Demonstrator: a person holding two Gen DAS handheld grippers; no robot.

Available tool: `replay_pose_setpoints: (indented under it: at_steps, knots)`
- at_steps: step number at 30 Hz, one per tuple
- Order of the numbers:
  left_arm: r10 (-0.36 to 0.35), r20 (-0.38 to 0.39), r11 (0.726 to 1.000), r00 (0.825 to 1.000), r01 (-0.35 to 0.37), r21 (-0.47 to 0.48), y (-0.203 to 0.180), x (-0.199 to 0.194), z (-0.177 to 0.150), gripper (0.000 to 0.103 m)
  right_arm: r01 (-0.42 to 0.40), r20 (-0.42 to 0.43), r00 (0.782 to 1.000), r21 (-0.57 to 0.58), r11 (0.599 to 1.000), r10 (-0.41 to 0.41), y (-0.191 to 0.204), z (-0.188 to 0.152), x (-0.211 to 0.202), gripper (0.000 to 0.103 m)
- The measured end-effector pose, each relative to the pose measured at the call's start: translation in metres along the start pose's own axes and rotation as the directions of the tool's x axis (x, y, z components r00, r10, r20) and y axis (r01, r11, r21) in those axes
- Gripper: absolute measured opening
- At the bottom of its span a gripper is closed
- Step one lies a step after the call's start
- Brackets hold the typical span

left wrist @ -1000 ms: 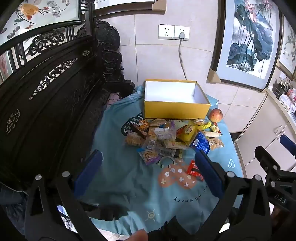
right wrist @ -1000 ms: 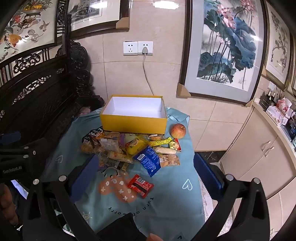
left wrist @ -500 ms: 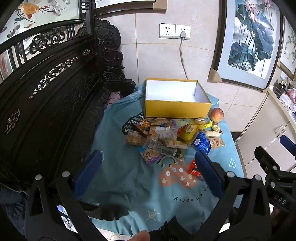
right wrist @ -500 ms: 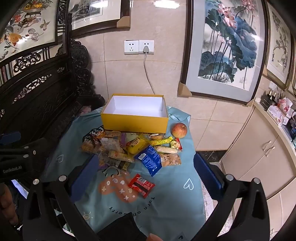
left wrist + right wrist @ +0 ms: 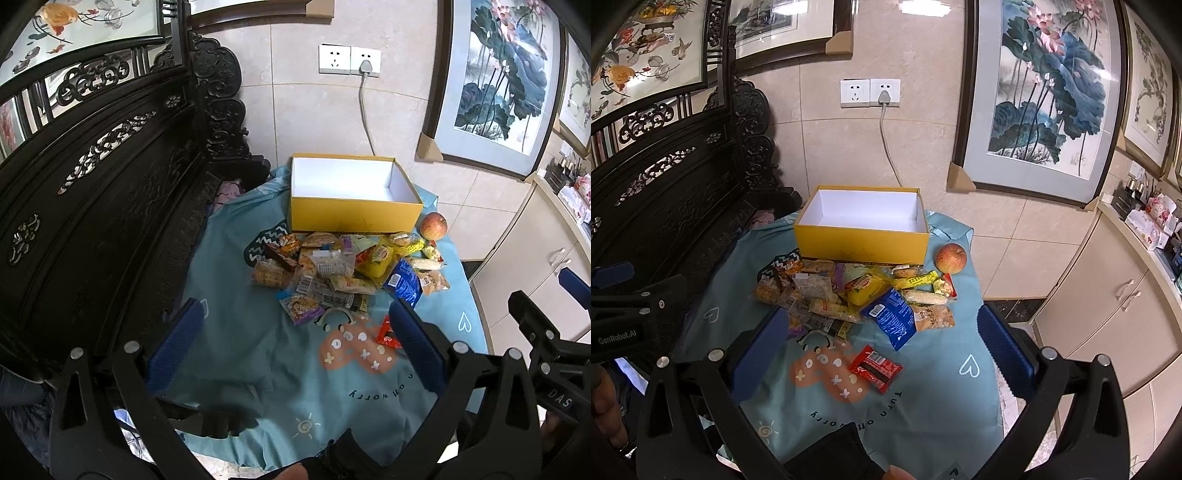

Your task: Organize snacks

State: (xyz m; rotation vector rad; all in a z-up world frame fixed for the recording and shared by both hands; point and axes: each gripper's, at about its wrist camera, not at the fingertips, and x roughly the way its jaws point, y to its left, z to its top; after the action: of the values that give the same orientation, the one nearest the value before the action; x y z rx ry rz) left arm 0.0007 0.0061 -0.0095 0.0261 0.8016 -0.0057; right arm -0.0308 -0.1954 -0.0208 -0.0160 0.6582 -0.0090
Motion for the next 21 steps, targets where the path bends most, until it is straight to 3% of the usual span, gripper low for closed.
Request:
replay_pose_setpoints:
  at_steps: [21]
  knots:
    - [-0.006, -0.008, 1.000, 1.000, 0.006, 0.001, 0.004, 0.000, -0.001, 0.101, -0.001, 0.004, 1.000, -0.009, 1.000, 0.001, 0.013, 0.001, -0.001, 0.102]
